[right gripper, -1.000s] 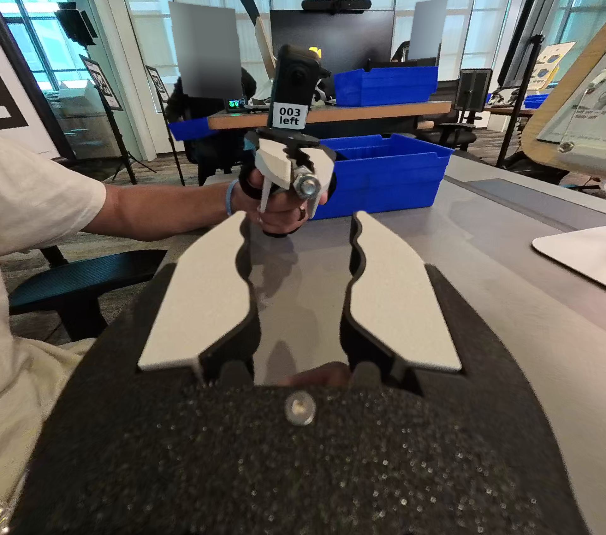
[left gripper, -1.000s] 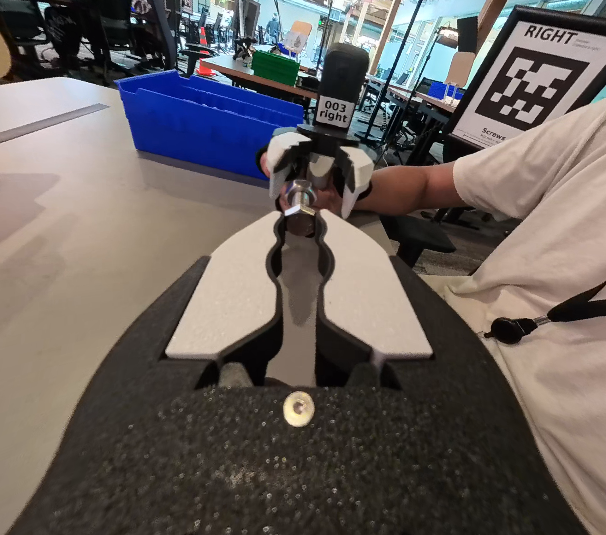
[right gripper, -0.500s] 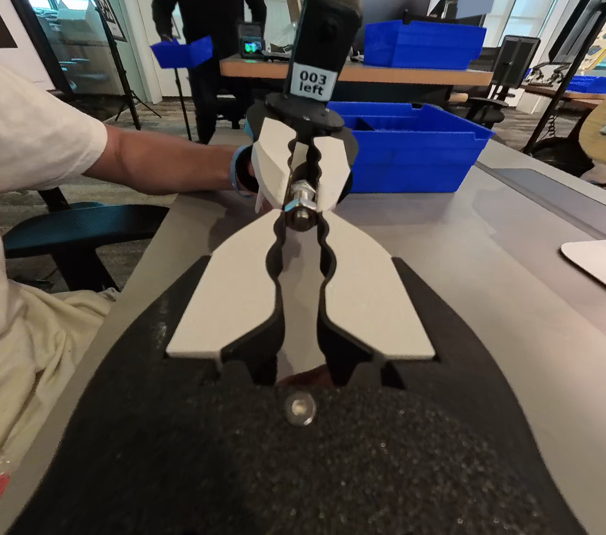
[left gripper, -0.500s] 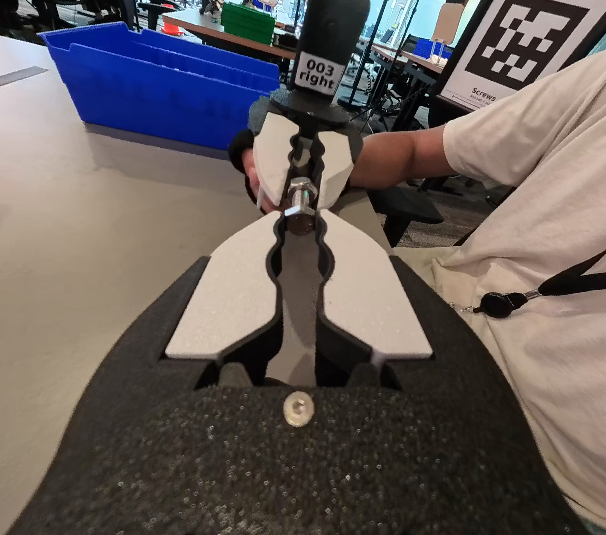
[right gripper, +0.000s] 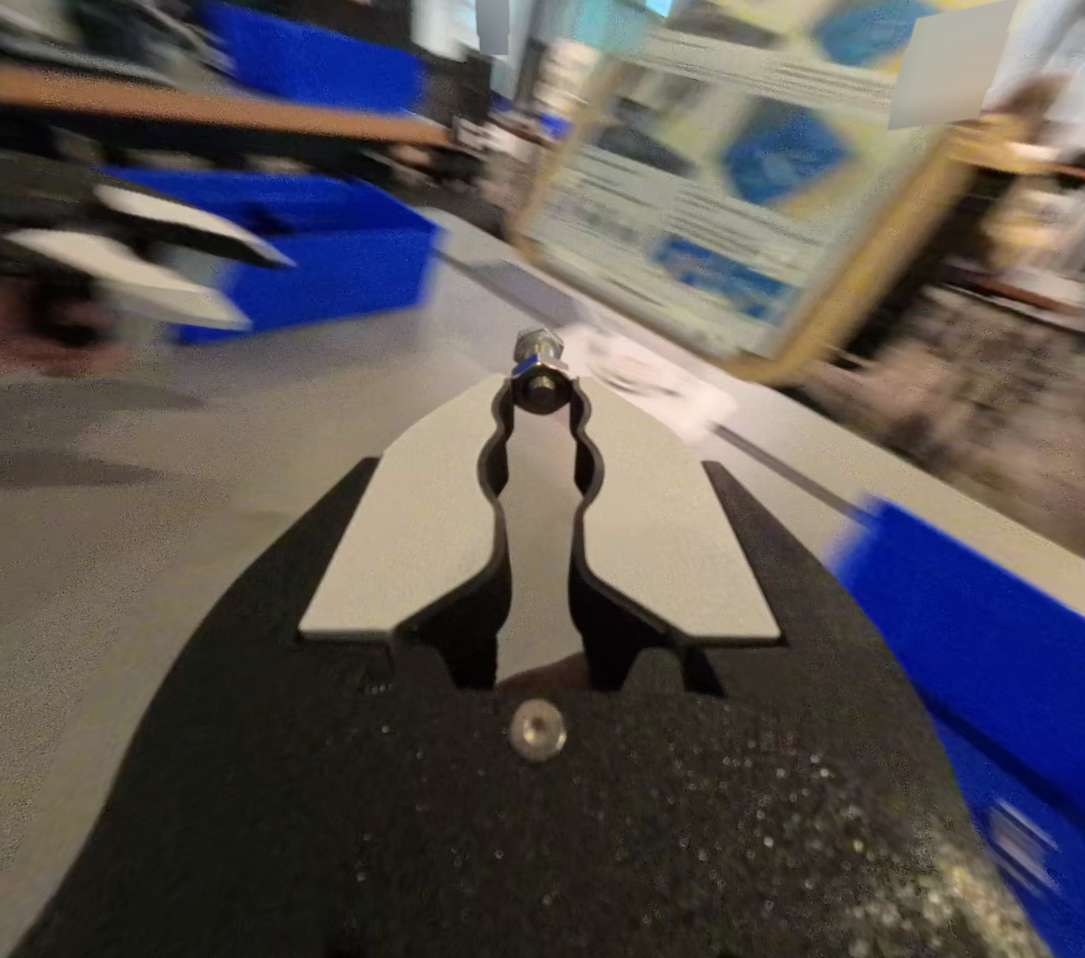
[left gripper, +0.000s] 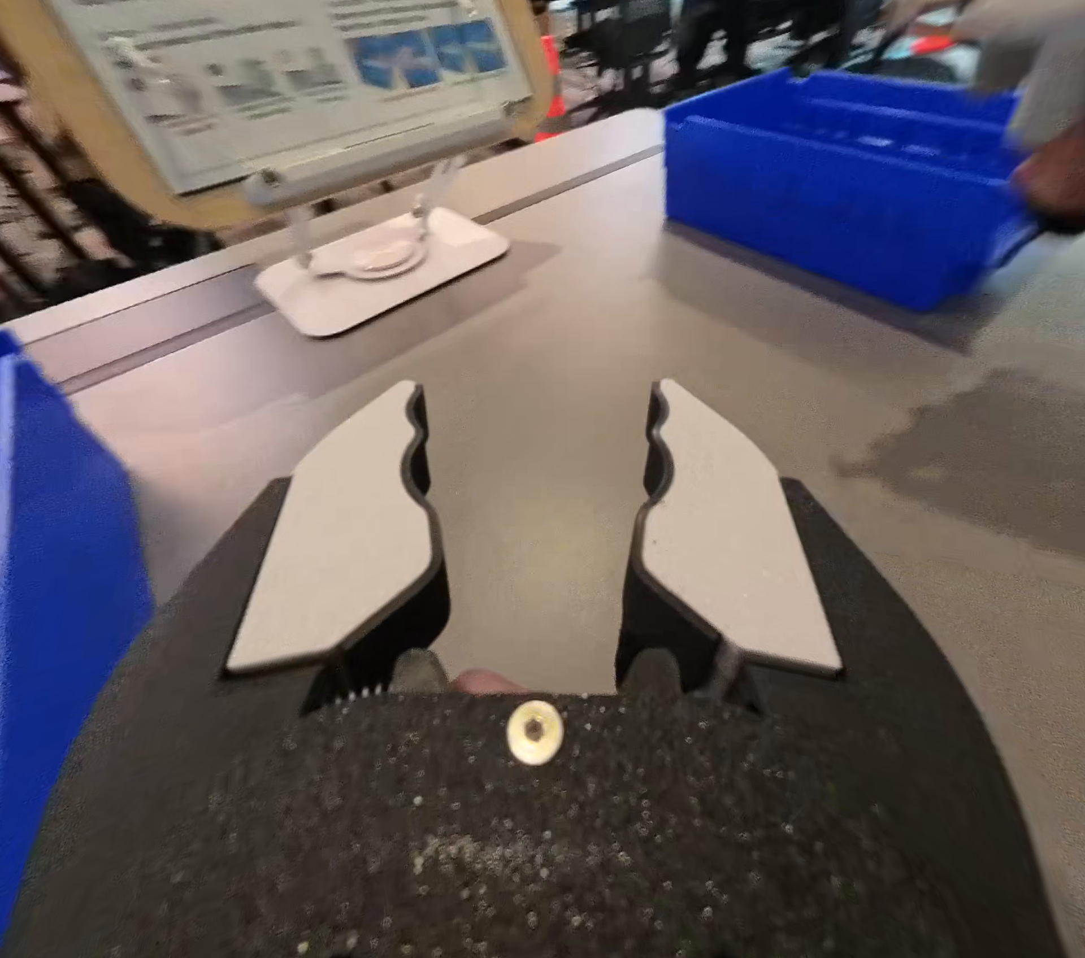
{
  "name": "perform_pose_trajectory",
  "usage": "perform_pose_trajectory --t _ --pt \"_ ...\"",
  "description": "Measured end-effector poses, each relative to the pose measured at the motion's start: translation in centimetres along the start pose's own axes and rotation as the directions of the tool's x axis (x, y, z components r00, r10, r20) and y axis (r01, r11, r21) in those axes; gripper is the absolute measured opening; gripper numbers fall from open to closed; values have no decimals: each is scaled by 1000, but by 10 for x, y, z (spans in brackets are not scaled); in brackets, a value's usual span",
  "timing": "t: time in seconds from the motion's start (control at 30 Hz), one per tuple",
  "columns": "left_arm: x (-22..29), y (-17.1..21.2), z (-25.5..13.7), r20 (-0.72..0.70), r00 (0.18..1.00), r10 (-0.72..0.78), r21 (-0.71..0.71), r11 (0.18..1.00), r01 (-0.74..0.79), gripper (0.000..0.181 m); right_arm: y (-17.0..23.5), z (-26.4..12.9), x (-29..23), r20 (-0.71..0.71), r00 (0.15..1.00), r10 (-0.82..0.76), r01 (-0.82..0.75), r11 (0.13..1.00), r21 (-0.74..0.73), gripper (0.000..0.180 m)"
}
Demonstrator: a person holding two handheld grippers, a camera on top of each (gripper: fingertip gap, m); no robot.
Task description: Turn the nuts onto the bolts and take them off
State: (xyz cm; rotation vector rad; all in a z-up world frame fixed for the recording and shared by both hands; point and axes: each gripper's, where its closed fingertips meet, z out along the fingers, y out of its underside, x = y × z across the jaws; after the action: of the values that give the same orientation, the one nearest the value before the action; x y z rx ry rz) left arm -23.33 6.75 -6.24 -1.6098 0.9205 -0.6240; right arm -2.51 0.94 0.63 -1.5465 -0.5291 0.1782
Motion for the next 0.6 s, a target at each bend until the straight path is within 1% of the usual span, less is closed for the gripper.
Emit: perform_pose_trajectory --t 0.03,0.07,0.1,0.13,0.2,0.23,0.27,0.3,0.33,0.37,0.4,0.53,0.57,0.6 --pt "-1 4 -3 23 1000 3 -11 1000 -2 72 4 -17 34 -106 994 -15 7 997 -78 18" --pt "1 6 -5 14 1000 -14 -22 1000 14 72 17 -33 65 -178 984 -3 -32 981 -193 18" --pt "6 7 -6 -16 999 -42 -32 999 41 71 36 -49 92 -234 972 6 -81 947 -310 18" --pt "12 7 -6 -55 996 -72 -39 997 69 71 59 -65 114 -272 962 21 -141 892 -430 18" --pt "19 5 -5 -109 987 -115 -45 993 110 71 113 -94 136 -275 958 78 -248 705 -664 18" --pt "21 5 -4 -125 984 -125 -44 992 120 70 136 -106 140 -263 958 114 -277 608 -744 18" --pt "22 6 -3 -133 983 -130 -50 991 124 70 154 -115 143 -263 953 152 -303 534 -789 18" --pt "22 8 -2 -138 981 -135 -57 990 129 70 173 -126 143 -263 946 189 -321 434 -842 18" --pt "24 9 -2 -148 979 -142 -62 989 134 70 189 -140 142 -252 947 201 -306 314 -899 18" --pt "26 10 -2 -161 976 -148 -69 988 139 69 201 -151 144 -237 954 183 -276 226 -934 18" --pt "28 11 -2 -171 974 -150 -72 988 139 69 208 -157 146 -229 959 169 -257 163 -953 18" --pt "32 10 -2 -182 975 -129 -71 990 118 69 222 -157 151 -194 962 195 -198 2 -980 19" --pt "33 11 -2 -184 975 -126 -72 991 114 69 224 -153 154 -190 963 193 -190 -15 -982 19" --pt "33 11 -2 -186 975 -125 -74 991 113 69 223 -144 159 -199 960 195 -204 2 -979 19"
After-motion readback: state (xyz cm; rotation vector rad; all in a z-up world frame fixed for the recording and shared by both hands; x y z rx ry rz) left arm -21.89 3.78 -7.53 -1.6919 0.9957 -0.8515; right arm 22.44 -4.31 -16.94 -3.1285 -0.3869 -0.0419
